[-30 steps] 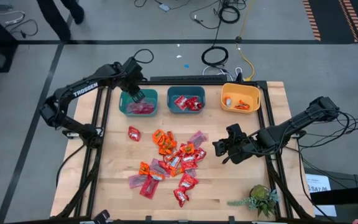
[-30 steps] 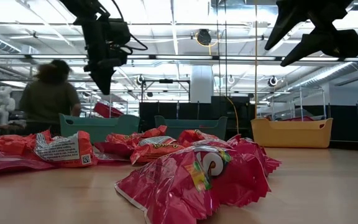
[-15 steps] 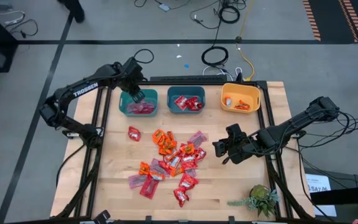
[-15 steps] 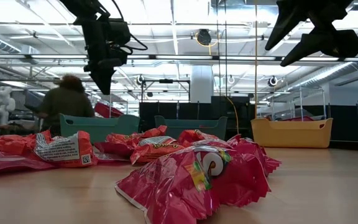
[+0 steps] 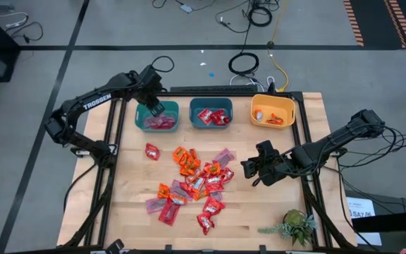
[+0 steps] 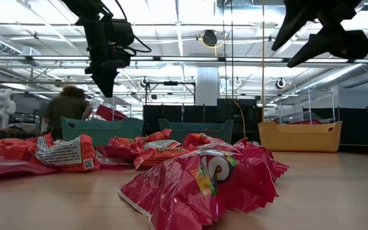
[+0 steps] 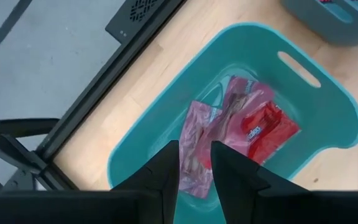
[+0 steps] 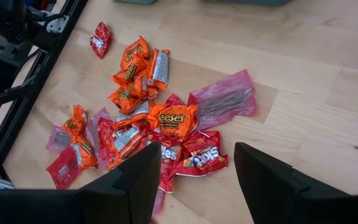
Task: Sort candy
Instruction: Put the red chocolate into the green bin
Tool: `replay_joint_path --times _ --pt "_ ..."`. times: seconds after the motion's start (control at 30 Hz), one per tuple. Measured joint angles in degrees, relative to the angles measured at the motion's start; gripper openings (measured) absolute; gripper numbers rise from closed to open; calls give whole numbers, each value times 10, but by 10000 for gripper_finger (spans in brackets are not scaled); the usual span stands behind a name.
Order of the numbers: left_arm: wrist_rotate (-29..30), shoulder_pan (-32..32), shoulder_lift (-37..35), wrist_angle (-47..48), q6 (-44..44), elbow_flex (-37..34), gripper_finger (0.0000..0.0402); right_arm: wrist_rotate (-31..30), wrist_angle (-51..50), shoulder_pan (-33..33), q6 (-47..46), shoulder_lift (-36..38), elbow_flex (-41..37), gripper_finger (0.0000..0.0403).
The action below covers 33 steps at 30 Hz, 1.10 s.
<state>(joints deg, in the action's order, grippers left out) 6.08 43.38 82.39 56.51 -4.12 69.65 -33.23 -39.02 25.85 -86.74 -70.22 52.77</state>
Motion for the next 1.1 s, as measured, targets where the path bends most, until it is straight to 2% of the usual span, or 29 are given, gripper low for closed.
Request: replay_joint_path --times 0.13,0.4,0.67,0.87,0.97,1.1 --pt "-1 2 0 -1 8 0 109 0 0 0 0 0 0 196" --pt "-1 2 0 0 8 0 163 0 0 0 0 0 0 196" --pt "-1 -21 -8 22 13 0 167 0 0 0 9 0 0 196" --pt "2 -92 -43 56 62 0 166 0 -2 0 19 0 0 196" --pt "6 -150 -65 75 101 0 166 0 -1 0 24 0 0 196" --pt "40 -232 -90 89 169 0 166 2 -1 0 36 0 0 196"
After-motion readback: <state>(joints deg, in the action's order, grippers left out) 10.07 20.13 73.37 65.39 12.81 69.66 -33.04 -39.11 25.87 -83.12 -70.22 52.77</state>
